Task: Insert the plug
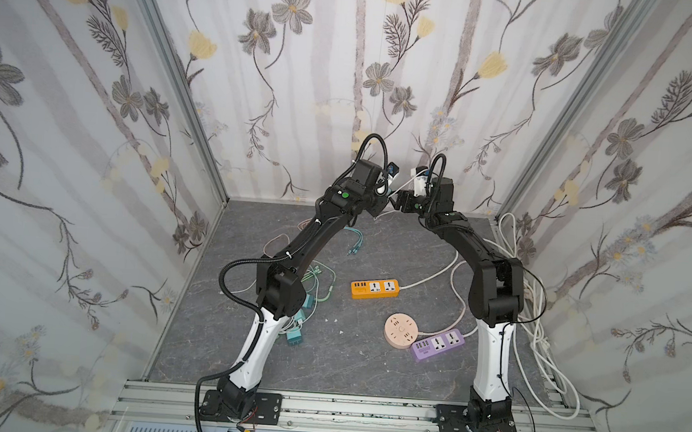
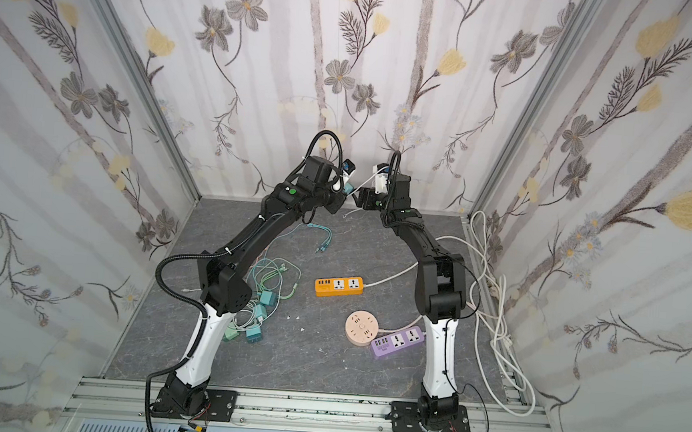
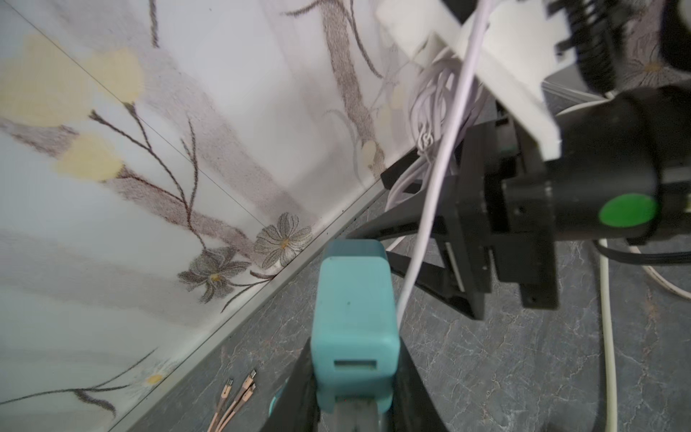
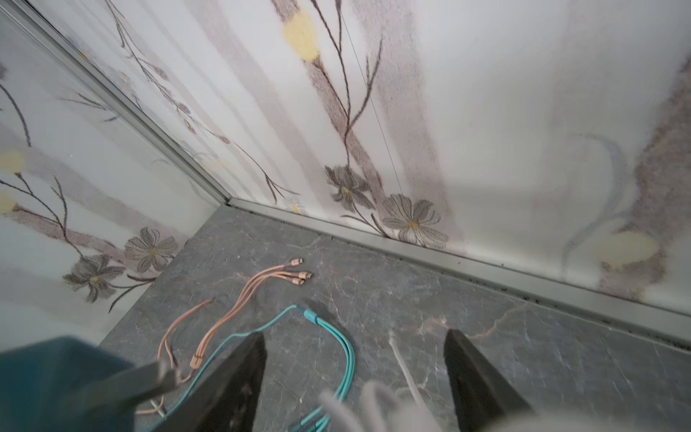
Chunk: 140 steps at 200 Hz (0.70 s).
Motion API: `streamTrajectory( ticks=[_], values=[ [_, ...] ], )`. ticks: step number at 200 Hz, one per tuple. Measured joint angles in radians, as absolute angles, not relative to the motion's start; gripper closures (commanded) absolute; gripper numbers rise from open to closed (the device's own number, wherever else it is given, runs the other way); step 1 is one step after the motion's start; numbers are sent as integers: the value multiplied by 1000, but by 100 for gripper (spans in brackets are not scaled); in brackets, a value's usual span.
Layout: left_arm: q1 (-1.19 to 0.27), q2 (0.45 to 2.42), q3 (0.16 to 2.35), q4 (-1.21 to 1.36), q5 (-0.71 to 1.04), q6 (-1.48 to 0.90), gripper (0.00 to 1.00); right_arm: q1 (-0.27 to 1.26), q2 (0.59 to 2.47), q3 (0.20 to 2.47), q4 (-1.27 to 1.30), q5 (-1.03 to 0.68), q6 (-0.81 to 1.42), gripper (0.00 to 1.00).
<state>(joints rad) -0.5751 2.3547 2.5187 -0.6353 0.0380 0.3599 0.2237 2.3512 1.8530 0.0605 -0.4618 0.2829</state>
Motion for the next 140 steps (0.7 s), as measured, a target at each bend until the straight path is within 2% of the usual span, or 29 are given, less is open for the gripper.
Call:
streamTrajectory(
  ticks=[66, 111, 140],
  values=[
    [-577, 2378, 2527, -578, 80, 349, 100, 123, 2141, 1522, -47, -470, 220, 1],
    [-567, 2381, 2548, -582, 84, 279, 100, 113, 2113, 1482, -100, -598, 128, 1],
    [-559, 2382, 2611, -571, 79, 184, 100, 134, 2114, 1500, -157, -603, 95, 1]
  ],
)
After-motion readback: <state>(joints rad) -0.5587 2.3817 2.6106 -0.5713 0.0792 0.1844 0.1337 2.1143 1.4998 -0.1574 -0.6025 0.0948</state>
